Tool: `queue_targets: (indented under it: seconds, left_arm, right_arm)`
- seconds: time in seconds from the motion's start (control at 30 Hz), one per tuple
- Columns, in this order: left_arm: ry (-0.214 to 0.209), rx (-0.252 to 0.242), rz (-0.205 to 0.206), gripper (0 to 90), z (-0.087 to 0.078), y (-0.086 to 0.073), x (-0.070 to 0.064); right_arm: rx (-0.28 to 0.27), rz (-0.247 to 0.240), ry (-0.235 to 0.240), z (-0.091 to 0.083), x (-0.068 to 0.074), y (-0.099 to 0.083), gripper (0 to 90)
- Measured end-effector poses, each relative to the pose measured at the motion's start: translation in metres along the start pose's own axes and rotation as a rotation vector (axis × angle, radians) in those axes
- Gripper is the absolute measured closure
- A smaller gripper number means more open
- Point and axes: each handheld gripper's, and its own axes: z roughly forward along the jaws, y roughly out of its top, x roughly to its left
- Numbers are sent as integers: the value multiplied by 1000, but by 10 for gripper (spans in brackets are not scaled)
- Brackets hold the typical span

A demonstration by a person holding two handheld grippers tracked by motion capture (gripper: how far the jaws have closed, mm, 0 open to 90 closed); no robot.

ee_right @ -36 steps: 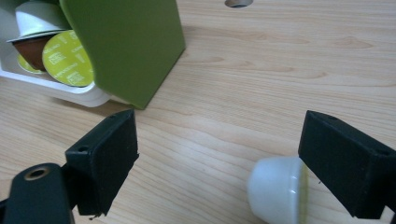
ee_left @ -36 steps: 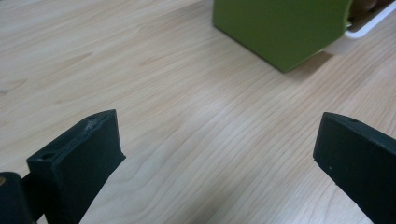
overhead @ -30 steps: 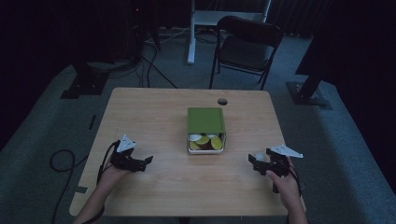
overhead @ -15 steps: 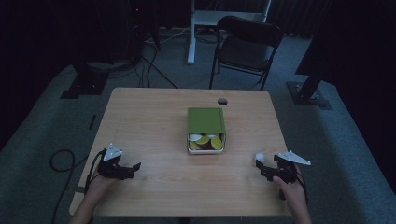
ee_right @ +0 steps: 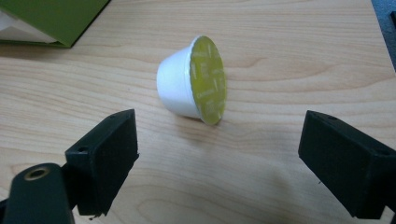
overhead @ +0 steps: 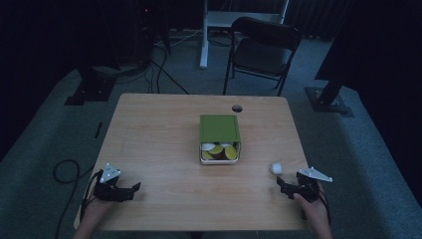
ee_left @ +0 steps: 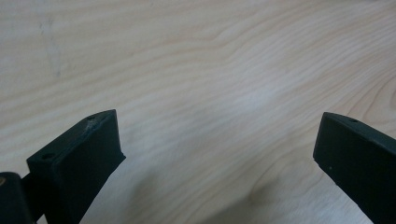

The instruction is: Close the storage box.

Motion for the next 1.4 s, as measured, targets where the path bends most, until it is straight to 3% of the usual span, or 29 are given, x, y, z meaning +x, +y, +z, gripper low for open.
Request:
queue_targets:
  seconds: [0.47,0.63,0.77,1.0,1.13,1.4]
  left_arm:
    - [100,46,-66,11,-12,-18,6]
    - [149,40,-100,11,-18,-21,6]
    - [174,54,-112,11,-21,-24,7]
    - [233,101,-122,11,-23,-31,5]
    - [252,99,-152,11,-25,-33,7]
    - [241,71,-198,11,-23,-37,8]
  right_arm:
    - [62,32,-89,2,-6,-12,116]
    - [77,19,-110,3,-4,-13,116]
    - [96,-16,-153,4,-1,-13,115]
    - [95,8,-177,2,2,-16,115]
    - [93,14,-183,0,2,-17,115]
    - [91,26,-196,0,2,-17,116]
